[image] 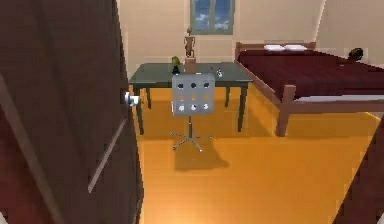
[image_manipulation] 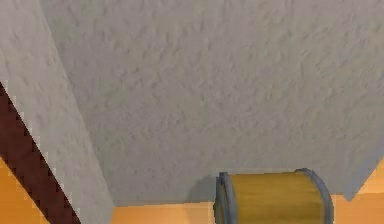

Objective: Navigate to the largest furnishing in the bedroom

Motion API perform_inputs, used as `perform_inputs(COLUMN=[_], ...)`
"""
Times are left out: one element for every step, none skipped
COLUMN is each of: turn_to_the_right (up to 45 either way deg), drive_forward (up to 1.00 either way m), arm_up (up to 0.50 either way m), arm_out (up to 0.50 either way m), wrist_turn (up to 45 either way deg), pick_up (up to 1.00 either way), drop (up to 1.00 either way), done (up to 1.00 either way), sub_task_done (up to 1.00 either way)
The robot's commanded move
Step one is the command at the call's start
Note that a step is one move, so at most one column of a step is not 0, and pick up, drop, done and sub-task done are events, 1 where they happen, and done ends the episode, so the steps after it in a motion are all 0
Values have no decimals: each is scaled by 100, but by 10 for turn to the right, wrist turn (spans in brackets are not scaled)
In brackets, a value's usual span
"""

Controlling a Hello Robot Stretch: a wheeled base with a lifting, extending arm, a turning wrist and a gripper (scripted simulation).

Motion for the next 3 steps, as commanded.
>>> perform_inputs(turn_to_the_right=[150, 0, -210], drive_forward=[0, 45, 0], arm_up=[0, 0, 0], arm_out=[0, 0, 0], wrist_turn=[0, 0, 0], pick_up=[0, 0, 0], drop=[0, 0, 0], done=[0, 0, 0], sub_task_done=[0, 0, 0])
